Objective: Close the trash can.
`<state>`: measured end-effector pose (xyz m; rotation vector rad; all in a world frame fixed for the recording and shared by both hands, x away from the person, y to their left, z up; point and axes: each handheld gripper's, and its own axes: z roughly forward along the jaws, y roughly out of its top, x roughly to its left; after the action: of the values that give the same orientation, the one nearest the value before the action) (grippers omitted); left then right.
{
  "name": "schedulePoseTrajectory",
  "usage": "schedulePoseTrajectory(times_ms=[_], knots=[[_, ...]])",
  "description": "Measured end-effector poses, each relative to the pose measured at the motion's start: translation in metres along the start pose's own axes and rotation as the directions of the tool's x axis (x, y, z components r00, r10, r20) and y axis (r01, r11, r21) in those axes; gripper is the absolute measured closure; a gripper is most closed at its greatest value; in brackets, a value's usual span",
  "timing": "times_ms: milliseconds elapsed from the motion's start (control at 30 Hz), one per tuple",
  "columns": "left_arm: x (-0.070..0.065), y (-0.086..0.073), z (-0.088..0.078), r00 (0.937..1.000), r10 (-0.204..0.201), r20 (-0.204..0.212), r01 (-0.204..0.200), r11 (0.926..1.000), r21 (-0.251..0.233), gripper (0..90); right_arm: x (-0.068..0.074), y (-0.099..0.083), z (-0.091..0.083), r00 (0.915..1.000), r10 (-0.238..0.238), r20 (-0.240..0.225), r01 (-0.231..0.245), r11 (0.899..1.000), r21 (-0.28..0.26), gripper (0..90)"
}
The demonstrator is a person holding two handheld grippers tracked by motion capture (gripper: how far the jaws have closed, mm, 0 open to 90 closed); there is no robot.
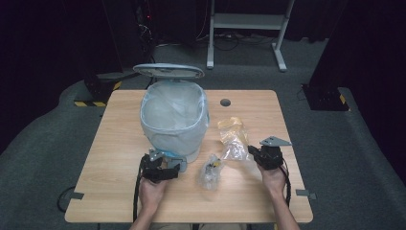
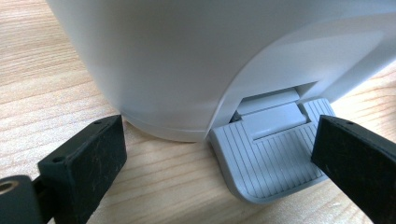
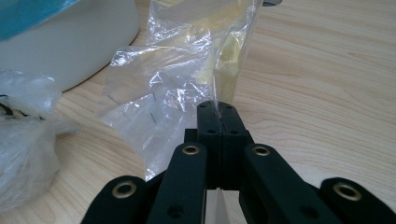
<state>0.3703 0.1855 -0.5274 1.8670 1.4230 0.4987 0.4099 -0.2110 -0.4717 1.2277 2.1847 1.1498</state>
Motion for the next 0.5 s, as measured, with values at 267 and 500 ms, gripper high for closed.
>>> schedulePoseTrajectory(times_ms=[267, 500], knots=[[0.000, 0.000, 0.000, 1.0000, 0.000, 0.000, 0.000, 1.0000, 0.000, 3.5, -0.003, 0.003, -0.008, 1.0000, 0.004, -0.004, -0.004, 1.000, -0.012, 89.6], [0.000, 0.000, 0.000, 1.0000, 0.000, 0.000, 0.000, 1.0000, 0.000, 3.5, -0.007, 0.005, -0.014, 0.9999, 0.012, -0.001, -0.012, 1.000, -0.026, 89.6]])
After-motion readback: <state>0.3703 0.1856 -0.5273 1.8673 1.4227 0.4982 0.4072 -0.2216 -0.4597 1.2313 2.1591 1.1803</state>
